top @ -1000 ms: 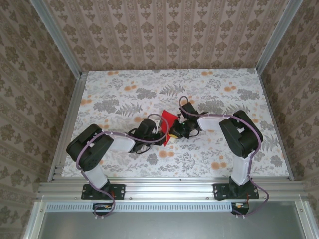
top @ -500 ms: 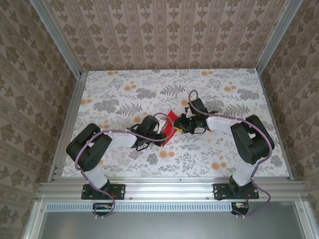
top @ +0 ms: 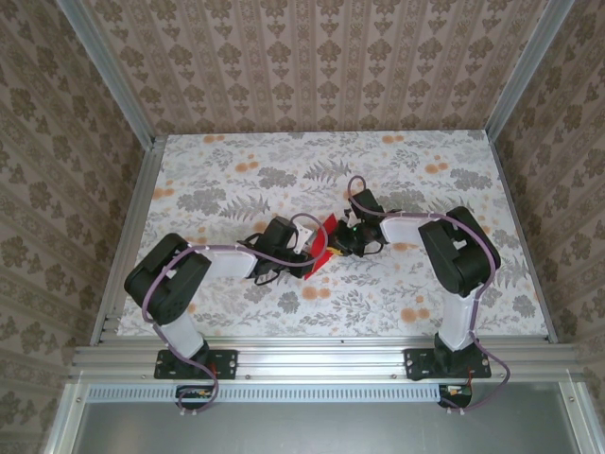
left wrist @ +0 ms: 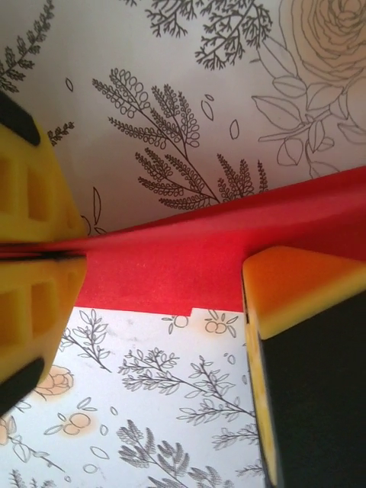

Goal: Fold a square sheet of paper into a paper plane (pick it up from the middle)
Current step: Rotate the paper at the center of the table, then fold the wing for the fifth time at the center of the table.

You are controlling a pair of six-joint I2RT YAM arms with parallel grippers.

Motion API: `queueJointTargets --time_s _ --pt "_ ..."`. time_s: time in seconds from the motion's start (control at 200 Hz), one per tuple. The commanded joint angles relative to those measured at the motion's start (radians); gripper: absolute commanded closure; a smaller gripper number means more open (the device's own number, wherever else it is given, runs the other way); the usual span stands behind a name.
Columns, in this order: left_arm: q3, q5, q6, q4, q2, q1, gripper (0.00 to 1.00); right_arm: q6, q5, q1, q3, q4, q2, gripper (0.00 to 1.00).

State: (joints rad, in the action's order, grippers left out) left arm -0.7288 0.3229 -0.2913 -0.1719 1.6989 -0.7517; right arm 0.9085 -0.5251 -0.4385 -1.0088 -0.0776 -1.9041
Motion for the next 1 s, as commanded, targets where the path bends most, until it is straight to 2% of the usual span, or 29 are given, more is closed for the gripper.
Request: queueJointTargets --time_s 0.0,0.21,0.42,0.59,0.735,0.91,0.995 --pt "0.012 0.014 -0.062 -0.048 -0.015 0.006 0.82 0.065 0.058 -0.005 0.034 0.004 -0.012 0.87" --pt "0.091 -0.013 -0.239 -0.19 -0.021 0.005 0.77 0.158 0.107 -0.005 0.099 0.047 -0.001 0.87" --pt "0.154 -0.076 -0.3 -0.236 -0.067 0.002 0.75 0.174 0.11 -0.005 0.111 0.051 -0.012 0.87" --pt "0.183 -0.087 -0.326 -0.253 -0.091 -0.003 0.75 0.174 0.115 -0.005 0.111 0.047 -0.013 0.87" --pt "0.192 -0.087 -0.326 -0.249 -0.098 -0.009 0.79 0.175 0.115 -0.005 0.11 0.044 -0.018 0.87" --pt "0.181 -0.118 -0.286 -0.201 -0.113 -0.018 0.91 0.174 0.108 -0.005 0.115 0.051 -0.012 0.87" --pt "0.159 -0.153 -0.243 -0.15 -0.112 -0.034 0.94 0.171 0.091 -0.003 0.111 0.067 -0.006 0.86"
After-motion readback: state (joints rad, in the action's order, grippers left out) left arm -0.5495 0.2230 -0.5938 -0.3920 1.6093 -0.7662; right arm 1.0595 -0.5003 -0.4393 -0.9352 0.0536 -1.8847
